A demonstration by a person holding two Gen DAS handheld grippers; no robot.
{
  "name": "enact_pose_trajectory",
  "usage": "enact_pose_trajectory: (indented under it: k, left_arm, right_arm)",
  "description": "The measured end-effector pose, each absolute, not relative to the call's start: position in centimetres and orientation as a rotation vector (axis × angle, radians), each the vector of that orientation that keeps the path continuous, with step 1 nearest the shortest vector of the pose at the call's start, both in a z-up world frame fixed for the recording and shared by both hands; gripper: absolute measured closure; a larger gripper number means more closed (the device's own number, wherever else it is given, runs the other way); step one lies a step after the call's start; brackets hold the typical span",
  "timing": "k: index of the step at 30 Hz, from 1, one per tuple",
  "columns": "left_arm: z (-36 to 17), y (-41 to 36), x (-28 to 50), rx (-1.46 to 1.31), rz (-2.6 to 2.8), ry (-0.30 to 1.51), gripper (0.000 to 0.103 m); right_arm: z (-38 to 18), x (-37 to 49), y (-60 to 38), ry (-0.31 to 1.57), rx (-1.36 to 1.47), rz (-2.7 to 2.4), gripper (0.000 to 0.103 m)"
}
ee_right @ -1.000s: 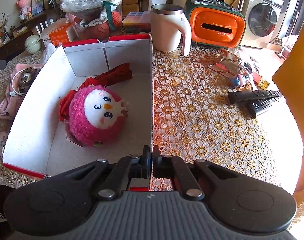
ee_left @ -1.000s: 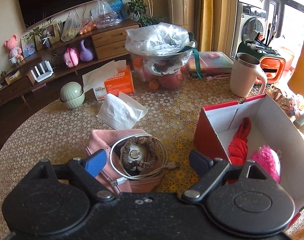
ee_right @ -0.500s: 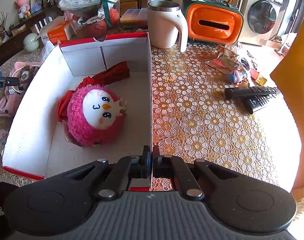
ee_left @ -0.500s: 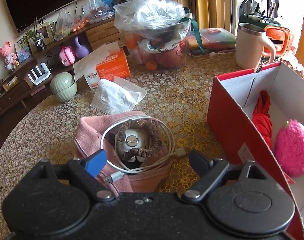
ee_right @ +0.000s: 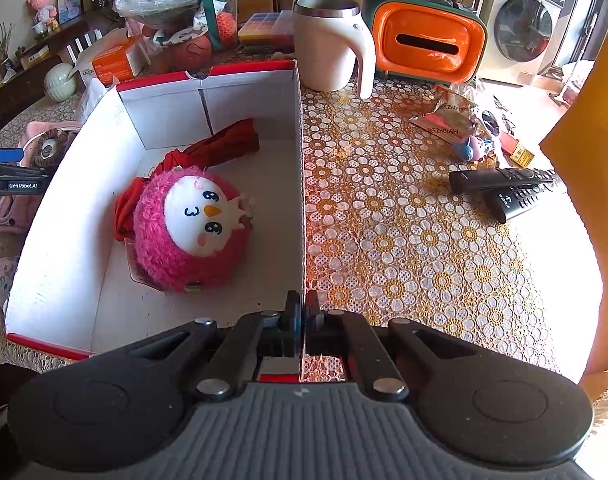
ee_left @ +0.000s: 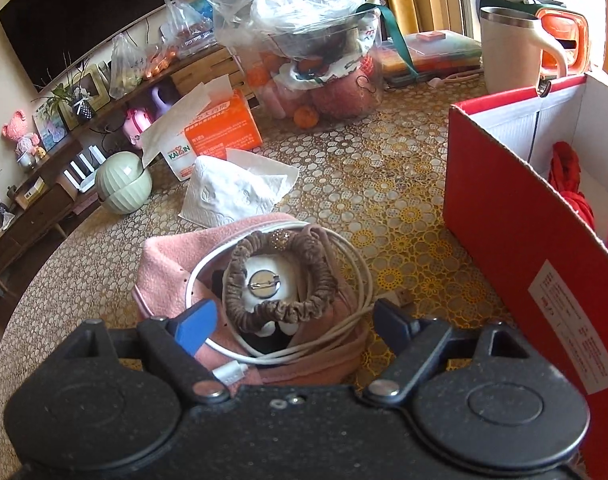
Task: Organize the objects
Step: 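Move the left tool to the brown beaded bracelet on the pink pouch, then close the left tool on the brown beaded bracelet, then carry the bracelet into the shoebox beside the plush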
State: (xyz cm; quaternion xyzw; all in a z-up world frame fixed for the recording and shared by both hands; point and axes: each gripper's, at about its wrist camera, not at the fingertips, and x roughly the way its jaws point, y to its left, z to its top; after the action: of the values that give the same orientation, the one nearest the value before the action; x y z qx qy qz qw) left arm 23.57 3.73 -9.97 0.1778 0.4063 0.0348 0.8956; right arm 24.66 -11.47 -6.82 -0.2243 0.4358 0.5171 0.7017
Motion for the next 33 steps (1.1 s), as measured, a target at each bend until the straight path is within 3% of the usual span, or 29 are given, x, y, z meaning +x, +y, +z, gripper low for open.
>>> enact_pose_trajectory:
  k: [14, 33]
  left_arm:
    - [-8.4, 5.7, 23.5, 0.285, 0.098, 0.8, 0.092]
    - [-1.8, 4.8, 20.8, 0.198, -0.016, 0.701, 0.097]
  right_arm:
    - [-6.9, 24.6, -11.4, 0.971, -0.502, 1.152, 0.102]
    - [-6.9, 24.7, -11.4, 0.974, -0.499, 1.149, 0.102]
